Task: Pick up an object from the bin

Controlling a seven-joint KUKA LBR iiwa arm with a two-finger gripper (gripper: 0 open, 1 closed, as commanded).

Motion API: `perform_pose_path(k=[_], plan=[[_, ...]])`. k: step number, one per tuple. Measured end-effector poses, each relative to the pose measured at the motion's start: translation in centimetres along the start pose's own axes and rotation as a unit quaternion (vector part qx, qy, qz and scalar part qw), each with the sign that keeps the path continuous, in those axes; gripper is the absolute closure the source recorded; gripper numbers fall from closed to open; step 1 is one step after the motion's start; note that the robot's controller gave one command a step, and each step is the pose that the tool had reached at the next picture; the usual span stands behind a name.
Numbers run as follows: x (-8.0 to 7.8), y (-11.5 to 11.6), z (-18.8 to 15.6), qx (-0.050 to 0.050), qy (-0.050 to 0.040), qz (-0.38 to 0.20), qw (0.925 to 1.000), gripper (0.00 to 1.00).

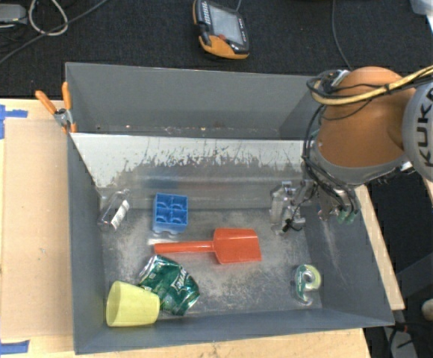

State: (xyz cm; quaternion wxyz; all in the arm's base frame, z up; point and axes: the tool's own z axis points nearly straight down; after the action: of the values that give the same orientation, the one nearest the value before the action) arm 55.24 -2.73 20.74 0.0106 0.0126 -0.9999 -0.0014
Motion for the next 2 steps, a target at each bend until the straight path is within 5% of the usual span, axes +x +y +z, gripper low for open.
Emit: perform_pose_path(k=[1, 2], plan=[[-3.4, 0.0, 7.7, 0.000, -0.0029, 0.020, 0.9998, 1.00], [-3.1, 0.1, 9.6, 0.001, -0.0040, -0.029, 0.9996, 1.00]])
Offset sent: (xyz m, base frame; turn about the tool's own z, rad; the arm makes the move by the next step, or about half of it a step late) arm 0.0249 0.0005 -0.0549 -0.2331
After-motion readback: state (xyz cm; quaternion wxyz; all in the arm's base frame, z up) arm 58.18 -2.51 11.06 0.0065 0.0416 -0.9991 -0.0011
